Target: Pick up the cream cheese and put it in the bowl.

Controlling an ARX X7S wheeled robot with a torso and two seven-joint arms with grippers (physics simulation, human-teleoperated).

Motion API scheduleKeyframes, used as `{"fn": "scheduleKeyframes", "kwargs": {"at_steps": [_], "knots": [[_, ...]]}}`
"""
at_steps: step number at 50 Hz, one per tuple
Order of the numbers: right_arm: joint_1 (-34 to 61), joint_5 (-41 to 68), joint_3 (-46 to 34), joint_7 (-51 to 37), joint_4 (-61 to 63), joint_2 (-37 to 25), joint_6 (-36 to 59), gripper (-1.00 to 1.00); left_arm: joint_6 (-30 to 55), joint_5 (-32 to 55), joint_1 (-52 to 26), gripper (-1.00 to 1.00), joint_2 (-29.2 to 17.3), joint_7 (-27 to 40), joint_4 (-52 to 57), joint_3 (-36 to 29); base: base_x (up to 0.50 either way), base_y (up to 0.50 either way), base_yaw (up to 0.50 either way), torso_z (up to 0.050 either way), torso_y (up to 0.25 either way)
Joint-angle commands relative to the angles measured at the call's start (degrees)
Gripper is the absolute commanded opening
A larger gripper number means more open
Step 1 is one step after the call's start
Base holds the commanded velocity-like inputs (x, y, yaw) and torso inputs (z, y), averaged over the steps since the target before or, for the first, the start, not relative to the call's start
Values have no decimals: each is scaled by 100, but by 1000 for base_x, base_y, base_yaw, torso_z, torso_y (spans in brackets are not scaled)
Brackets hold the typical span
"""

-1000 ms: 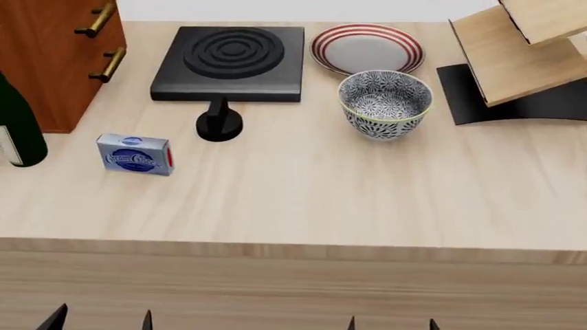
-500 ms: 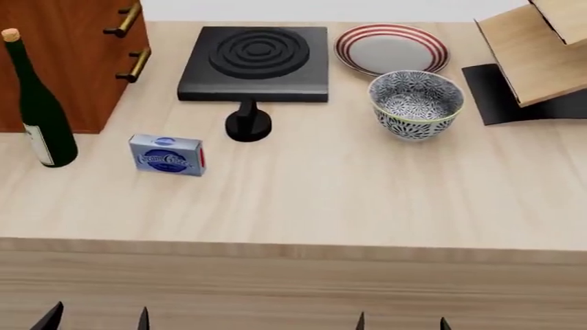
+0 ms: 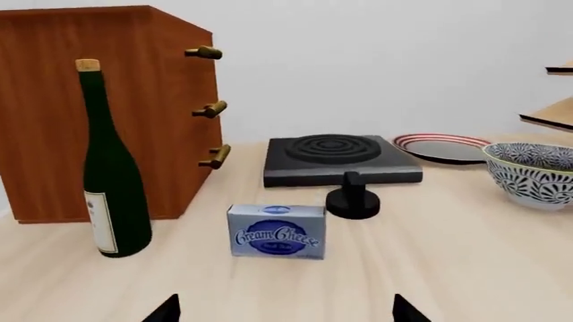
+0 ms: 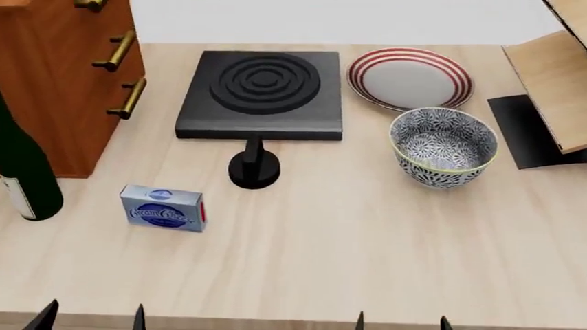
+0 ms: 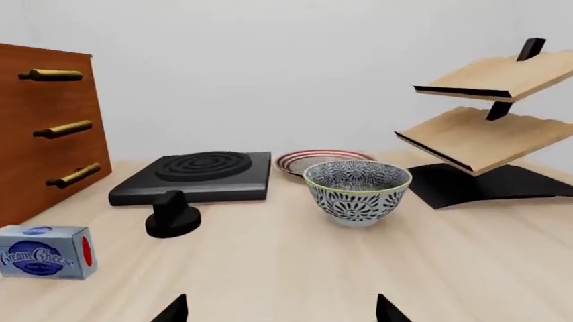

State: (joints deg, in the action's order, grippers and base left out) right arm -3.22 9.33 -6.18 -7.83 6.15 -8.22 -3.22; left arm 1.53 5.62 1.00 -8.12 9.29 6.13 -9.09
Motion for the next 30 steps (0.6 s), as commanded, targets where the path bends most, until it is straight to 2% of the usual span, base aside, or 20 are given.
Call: {"fn": "scheduleKeyframes", "kwargs": {"at_steps": [1,30], "knots": [[0,42,-57,-34,67,-69,0,100,-10,57,-10,100,-61,54,45,-23,500,-125,0,0,0],[-73,46,-178,-160,140,-165,-194,100,21,339,22,100,-224,65,161,-14,500,-110,0,0,0]]}}
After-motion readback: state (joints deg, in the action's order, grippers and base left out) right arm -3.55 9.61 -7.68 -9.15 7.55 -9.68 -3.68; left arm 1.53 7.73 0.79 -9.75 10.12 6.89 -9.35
